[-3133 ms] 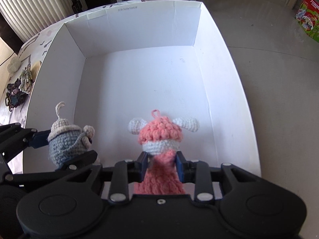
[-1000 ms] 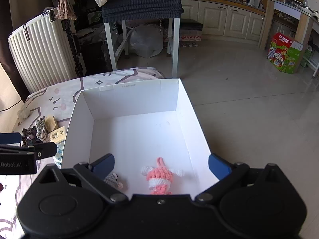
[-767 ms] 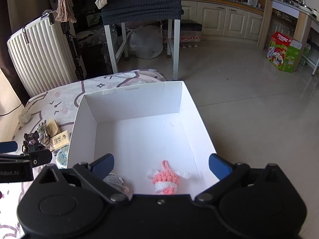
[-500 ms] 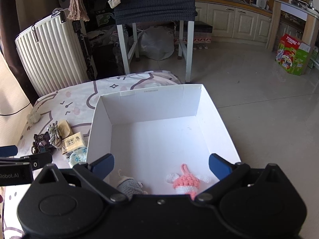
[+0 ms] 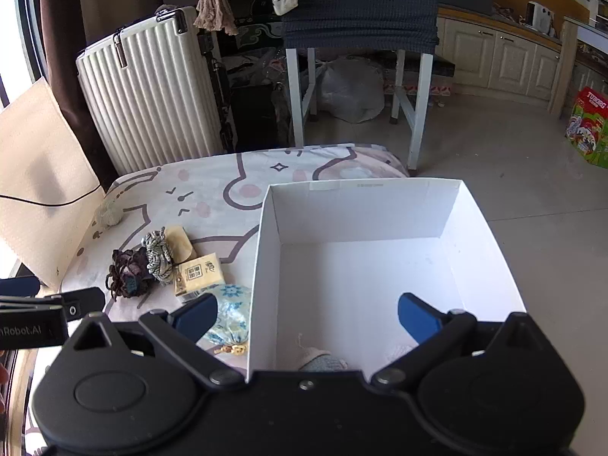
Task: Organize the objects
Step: 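Withdraw both tools from the box back over the table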
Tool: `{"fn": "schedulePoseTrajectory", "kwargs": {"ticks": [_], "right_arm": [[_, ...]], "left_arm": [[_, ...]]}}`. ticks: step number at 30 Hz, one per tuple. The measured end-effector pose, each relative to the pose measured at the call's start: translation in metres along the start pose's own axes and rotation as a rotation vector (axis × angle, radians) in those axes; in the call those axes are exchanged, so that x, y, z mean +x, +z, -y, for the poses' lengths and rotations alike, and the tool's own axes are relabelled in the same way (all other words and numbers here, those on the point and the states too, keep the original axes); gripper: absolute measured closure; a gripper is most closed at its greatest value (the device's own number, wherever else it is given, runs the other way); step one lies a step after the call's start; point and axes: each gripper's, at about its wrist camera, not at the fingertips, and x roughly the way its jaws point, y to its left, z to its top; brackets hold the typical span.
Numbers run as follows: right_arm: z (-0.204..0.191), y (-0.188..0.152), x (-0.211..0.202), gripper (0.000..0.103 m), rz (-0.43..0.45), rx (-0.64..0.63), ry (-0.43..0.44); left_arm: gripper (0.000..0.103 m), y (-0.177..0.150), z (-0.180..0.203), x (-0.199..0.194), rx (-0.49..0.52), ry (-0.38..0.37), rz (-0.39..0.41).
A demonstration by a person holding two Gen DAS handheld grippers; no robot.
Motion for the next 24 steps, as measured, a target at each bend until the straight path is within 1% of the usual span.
{"fn": "schedulePoseTrajectory", "kwargs": {"ticks": [8, 16, 19, 24], "right_arm": [[-0.024, 0.002, 0.003, 0.001, 0.001, -0.031, 0.037], [-0.049, 0.005, 0.006, 0.001, 0.005, -0.066, 0.080], [-0.058, 0.007, 0.008, 0.001, 0.005, -0.077, 0.093], [-0.070, 0.017, 0.015, 0.001, 0.000, -0.085, 0.120]], "left_arm": [[0.000, -0.004, -0.033, -0.007, -0.035, 0.042, 0.004], [0.000, -0.006, -0.056, -0.010, -0.059, 0.067, 0.016], [0.000, -0.002, -0.060, -0.011, -0.053, 0.068, 0.026], [0.000, 0.013, -0.060, -0.011, -0.002, 0.076, 0.046]]}}
